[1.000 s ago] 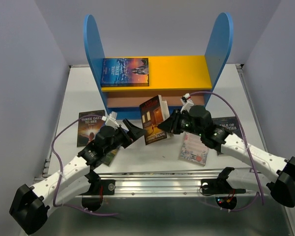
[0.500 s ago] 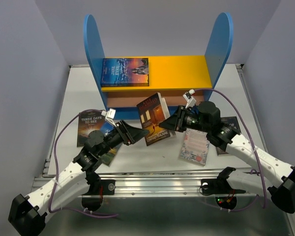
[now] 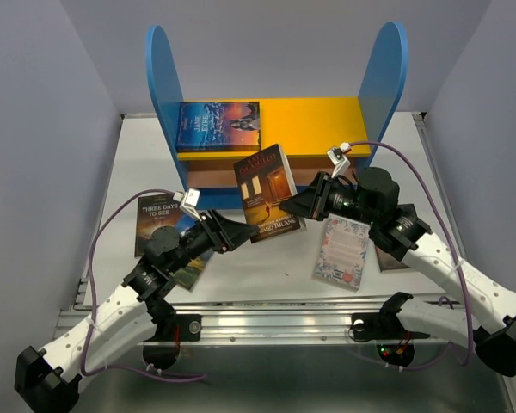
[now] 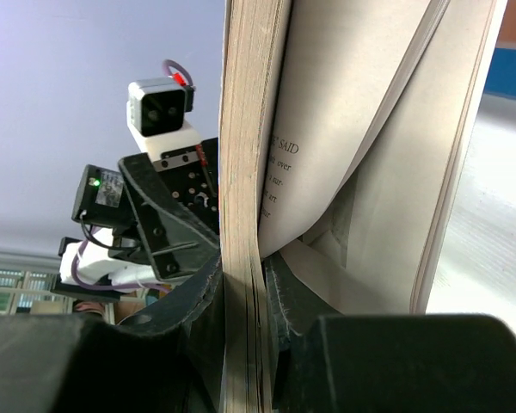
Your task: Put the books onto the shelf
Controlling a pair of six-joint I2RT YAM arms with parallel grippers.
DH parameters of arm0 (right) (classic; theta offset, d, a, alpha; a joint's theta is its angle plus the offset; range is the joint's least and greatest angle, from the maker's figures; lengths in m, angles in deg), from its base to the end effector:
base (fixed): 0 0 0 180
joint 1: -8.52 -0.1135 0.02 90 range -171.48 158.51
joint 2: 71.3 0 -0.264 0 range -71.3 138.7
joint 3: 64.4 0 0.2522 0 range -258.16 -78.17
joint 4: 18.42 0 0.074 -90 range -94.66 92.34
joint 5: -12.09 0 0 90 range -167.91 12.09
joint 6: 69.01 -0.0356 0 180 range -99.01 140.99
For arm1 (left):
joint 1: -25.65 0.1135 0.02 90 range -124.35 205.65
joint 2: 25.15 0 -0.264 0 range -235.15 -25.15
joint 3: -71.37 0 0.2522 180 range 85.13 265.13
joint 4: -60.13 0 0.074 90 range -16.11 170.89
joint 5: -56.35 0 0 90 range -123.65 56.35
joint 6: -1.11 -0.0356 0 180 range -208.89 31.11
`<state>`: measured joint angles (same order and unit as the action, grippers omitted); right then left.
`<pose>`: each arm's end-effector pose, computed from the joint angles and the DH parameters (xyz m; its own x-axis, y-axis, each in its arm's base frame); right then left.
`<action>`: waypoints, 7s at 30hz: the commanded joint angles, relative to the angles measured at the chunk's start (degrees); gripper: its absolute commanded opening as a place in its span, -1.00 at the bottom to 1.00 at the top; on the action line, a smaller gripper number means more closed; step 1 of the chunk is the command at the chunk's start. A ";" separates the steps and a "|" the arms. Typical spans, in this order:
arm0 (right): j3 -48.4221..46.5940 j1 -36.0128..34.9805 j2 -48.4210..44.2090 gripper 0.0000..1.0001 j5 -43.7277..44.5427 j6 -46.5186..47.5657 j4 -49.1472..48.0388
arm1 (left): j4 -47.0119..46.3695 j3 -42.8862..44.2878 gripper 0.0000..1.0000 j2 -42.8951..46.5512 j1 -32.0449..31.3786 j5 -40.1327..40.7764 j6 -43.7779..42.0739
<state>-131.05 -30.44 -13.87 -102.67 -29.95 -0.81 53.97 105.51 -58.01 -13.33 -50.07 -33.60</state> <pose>0.1710 0.1575 0.3609 -0.7650 0.2882 -0.5759 -0.4747 0.3520 0.8067 0.1162 -0.1070 0.2764 -0.6178 -0.5144 -0.5947 0.5504 0.2572 -0.7943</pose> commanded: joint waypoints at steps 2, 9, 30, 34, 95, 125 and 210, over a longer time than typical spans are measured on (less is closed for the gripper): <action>-3.28 0.46 -0.65 -0.99 -3.45 0.31 -3.95 | -2.66 1.41 0.98 -0.89 -0.04 -0.45 -1.50; -2.14 0.46 1.89 -0.99 -5.92 -1.09 -6.23 | -13.55 2.47 0.71 -5.89 -0.04 -6.32 -0.53; -3.28 0.46 -0.03 1.00 18.94 7.07 5.72 | -15.85 0.62 -1.00 2.71 -0.04 0.25 0.09; -3.98 0.46 -2.84 1.00 23.51 9.01 9.58 | -15.32 3.25 -1.00 2.63 -0.04 -0.54 -0.88; -22.52 0.46 7.32 1.00 31.97 23.77 24.44 | 25.37 52.39 0.85 -38.15 -6.81 55.11 22.85; -53.02 0.46 38.63 -0.31 29.32 39.16 21.19 | 35.21 47.03 0.98 -22.08 -6.63 42.96 0.61; -13.23 0.46 8.68 1.00 29.94 26.44 14.25 | 51.31 21.73 0.98 -11.43 -6.11 47.37 9.58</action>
<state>-151.31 -29.46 -3.27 -71.02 3.36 15.74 107.02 129.60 -70.05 -19.93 -3.02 -24.70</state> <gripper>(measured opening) 0.995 0.990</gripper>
